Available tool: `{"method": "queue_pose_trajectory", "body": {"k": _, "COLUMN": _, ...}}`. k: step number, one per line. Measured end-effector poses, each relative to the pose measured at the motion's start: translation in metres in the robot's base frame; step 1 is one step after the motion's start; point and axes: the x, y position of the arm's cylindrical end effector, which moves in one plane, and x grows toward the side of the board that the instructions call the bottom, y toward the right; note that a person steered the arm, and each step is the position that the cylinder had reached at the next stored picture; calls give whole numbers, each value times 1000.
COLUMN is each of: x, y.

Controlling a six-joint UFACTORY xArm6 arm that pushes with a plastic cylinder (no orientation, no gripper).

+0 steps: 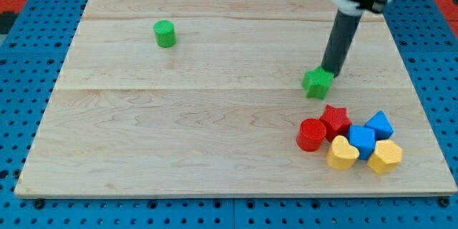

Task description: Push the green circle to the center left

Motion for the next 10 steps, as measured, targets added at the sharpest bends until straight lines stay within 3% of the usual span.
{"method": "queue_pose_trajectory", "body": {"k": 1, "x": 29, "y": 4}}
{"method": "queue_pose_trajectory", "body": {"k": 2, "x": -43, "y": 41}}
{"method": "queue_pose_trajectory", "body": {"k": 3, "x": -156, "y": -15}}
{"method": "queue_pose_trajectory", "body": {"k": 4, "x": -221, "y": -146}}
{"method": "queue_pose_trajectory", "body": {"k": 5, "x": -189, "y": -247}}
{"method": "queue_pose_trajectory", "body": {"k": 6, "x": -123, "y": -259}}
{"method": "queue_pose_trajectory", "body": {"k": 7, "x": -148, "y": -269}}
{"method": "queue_pose_trajectory", "body": {"k": 8, "x": -120, "y": -318}}
{"method": "queue_pose_trajectory", "body": {"k": 9, "x": -52, "y": -291}}
{"method": "queue_pose_trajectory", "body": {"k": 10, "x": -39, "y": -173}}
